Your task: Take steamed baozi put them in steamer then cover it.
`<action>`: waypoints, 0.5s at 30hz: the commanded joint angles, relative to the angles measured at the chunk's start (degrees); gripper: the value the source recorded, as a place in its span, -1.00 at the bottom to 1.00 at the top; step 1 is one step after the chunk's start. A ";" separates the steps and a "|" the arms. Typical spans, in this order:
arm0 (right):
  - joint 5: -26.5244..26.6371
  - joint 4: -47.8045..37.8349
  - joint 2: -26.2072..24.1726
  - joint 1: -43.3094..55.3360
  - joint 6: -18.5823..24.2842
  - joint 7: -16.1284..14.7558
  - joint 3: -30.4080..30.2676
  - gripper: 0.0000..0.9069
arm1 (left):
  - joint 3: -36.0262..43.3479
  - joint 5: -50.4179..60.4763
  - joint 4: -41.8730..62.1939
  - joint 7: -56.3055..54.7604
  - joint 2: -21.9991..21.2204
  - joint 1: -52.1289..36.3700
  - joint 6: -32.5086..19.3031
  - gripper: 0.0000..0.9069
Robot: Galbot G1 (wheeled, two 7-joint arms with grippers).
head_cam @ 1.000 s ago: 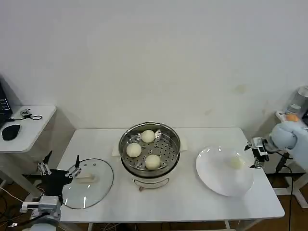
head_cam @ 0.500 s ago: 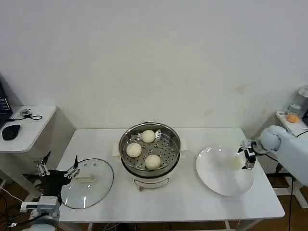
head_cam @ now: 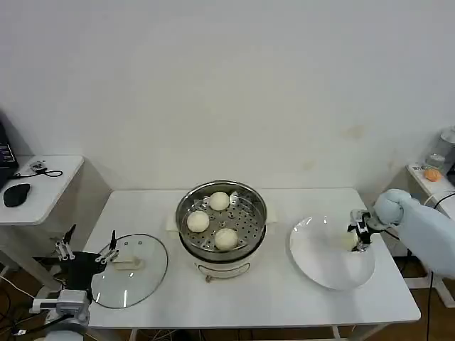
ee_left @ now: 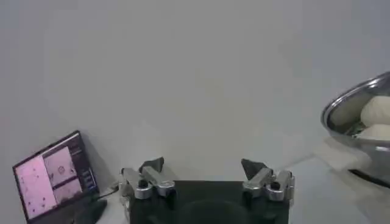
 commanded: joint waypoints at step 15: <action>8.43 14.47 -4.83 22.64 -4.75 -2.90 -13.16 0.20 | 0.08 0.48 -0.15 -0.13 0.55 -0.05 0.30 1.00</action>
